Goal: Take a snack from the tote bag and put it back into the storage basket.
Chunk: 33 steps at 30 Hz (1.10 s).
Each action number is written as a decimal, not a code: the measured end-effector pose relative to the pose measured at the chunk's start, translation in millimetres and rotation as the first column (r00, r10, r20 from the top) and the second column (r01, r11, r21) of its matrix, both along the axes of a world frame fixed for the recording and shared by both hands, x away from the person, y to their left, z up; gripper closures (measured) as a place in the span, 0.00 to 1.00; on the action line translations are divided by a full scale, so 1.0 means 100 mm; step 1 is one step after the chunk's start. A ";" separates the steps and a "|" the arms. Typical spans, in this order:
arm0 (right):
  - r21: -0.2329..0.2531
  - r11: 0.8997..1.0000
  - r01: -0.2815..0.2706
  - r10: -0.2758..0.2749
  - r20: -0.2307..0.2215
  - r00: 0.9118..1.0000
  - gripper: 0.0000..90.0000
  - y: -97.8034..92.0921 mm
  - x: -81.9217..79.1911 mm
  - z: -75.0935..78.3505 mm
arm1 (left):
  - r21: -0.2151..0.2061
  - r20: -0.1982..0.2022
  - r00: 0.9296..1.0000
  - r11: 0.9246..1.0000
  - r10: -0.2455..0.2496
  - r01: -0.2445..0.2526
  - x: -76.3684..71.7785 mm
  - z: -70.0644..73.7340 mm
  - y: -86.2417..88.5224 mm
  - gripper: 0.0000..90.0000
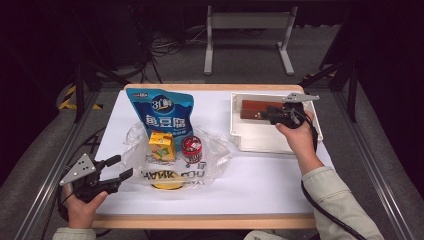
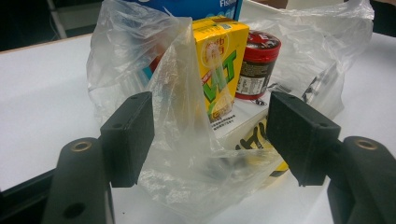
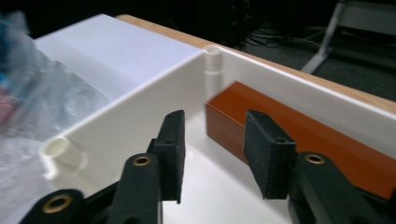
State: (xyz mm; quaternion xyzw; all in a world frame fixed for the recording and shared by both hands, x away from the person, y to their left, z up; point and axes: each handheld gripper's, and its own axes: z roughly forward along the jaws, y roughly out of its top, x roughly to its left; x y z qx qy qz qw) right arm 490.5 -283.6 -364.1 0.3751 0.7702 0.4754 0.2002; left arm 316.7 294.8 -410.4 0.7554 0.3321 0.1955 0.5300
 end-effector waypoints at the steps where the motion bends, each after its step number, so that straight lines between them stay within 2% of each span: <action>1: 0.004 1.000 -0.013 0.013 0.000 1.000 0.64 0.03 -0.02 0.03 | -0.003 -0.002 1.000 1.000 0.001 -0.001 -0.01 0.00 0.00 0.37; 3: -0.001 0.999 -0.037 0.037 0.015 0.999 0.63 0.07 -0.06 0.07 | -0.009 -0.003 1.000 1.000 0.002 -0.002 -0.01 0.00 0.00 0.37; 8: 0.057 0.990 -0.128 0.126 0.035 0.991 0.60 0.18 -0.14 0.20 | -0.004 -0.001 1.000 1.000 -0.005 0.005 -0.01 0.00 0.00 0.37; 9: 0.057 0.990 -0.128 0.126 0.035 0.991 0.60 0.18 -0.14 0.20 | -0.004 -0.001 1.000 1.000 -0.005 0.005 -0.01 0.00 0.00 0.37; 12: 0.072 0.982 -0.177 0.173 0.056 0.983 0.57 0.26 -0.20 0.28 | -0.012 -0.005 1.000 1.000 -0.002 0.002 -0.01 0.00 0.00 0.37; 13: 0.078 0.976 -0.203 0.199 0.063 0.978 0.55 0.31 -0.22 0.32 | -0.010 -0.001 1.000 1.000 -0.005 0.005 -0.01 0.01 0.00 0.37; 14: 0.078 0.976 -0.203 0.199 0.063 0.978 0.55 0.31 -0.22 0.32 | -0.014 -0.002 1.000 1.000 -0.005 0.005 0.00 0.01 0.00 0.37; 16: 0.087 0.968 -0.237 0.231 0.077 0.970 0.52 0.38 -0.26 0.37 | -0.007 0.002 1.000 1.000 -0.009 0.009 0.01 0.01 -0.01 0.37; 18: 0.084 0.963 -0.255 0.248 0.085 0.965 0.50 0.44 -0.29 0.41 | -0.010 0.003 1.000 1.000 -0.008 0.008 0.01 0.01 -0.01 0.37; 20: 0.087 0.957 -0.277 0.269 0.085 0.959 0.49 0.50 -0.32 0.45 | -0.015 -0.002 1.000 1.000 -0.005 0.005 0.01 0.01 -0.01 0.37; 23: 0.095 0.942 -0.321 0.314 0.073 0.946 0.49 0.61 -0.37 0.52 | -0.008 0.003 1.000 1.000 -0.009 0.009 0.02 0.01 -0.01 0.37; 29: 0.114 0.927 -0.358 0.350 0.083 0.933 0.43 0.76 -0.42 0.60 | -0.007 0.005 1.000 1.000 -0.009 0.009 0.02 0.01 -0.01 0.37; 32: 0.108 0.911 -0.398 0.390 0.085 0.917 0.41 0.85 -0.44 0.64 | -0.005 0.003 1.000 1.000 -0.010 0.010 0.01 0.01 -0.01 0.37; 33: 0.110 0.902 -0.417 0.410 0.082 0.908 0.41 0.89 -0.44 0.65 | -0.006 0.005 1.000 1.000 -0.008 0.008 0.01 0.01 -0.01 0.37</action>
